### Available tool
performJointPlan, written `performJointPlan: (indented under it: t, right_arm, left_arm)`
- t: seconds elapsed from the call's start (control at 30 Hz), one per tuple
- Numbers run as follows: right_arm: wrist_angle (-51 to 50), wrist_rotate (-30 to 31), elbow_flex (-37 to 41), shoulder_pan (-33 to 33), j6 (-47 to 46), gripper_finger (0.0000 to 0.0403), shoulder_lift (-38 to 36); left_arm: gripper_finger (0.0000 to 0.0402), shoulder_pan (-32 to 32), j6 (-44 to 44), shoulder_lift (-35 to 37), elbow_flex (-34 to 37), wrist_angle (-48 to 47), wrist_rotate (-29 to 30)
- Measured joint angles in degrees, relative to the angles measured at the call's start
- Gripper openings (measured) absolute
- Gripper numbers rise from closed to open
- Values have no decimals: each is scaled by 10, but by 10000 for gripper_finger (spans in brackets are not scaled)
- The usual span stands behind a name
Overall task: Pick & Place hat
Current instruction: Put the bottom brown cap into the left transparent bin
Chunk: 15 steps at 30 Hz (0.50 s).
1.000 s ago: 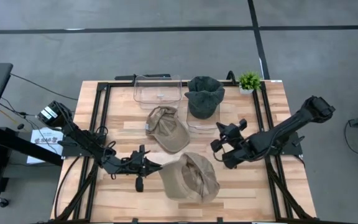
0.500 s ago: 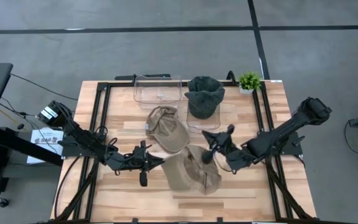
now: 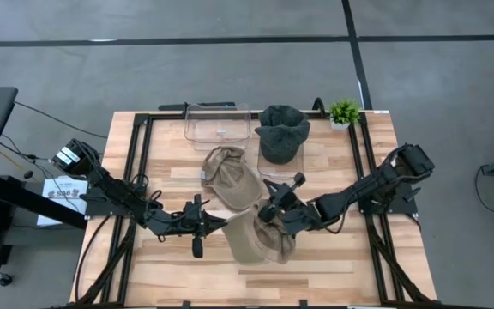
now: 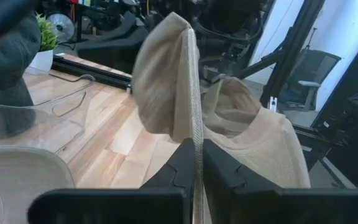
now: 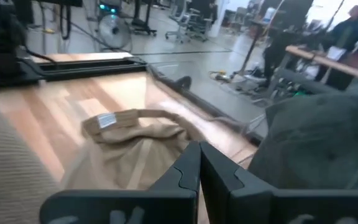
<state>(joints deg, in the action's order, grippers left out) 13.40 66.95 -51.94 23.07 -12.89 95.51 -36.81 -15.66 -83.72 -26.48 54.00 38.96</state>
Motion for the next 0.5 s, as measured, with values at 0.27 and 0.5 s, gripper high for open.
performJointPlan:
  t: [0.27,0.5]
  right_arm:
    - [2,83,-28,-17,95,0,-12]
    - [-1,150,-62,-17,211,0,-27]
  left_arm:
    - [16,-16,0,0,0,0,-1]
    - [16,-19,0,0,0,-9,-1]
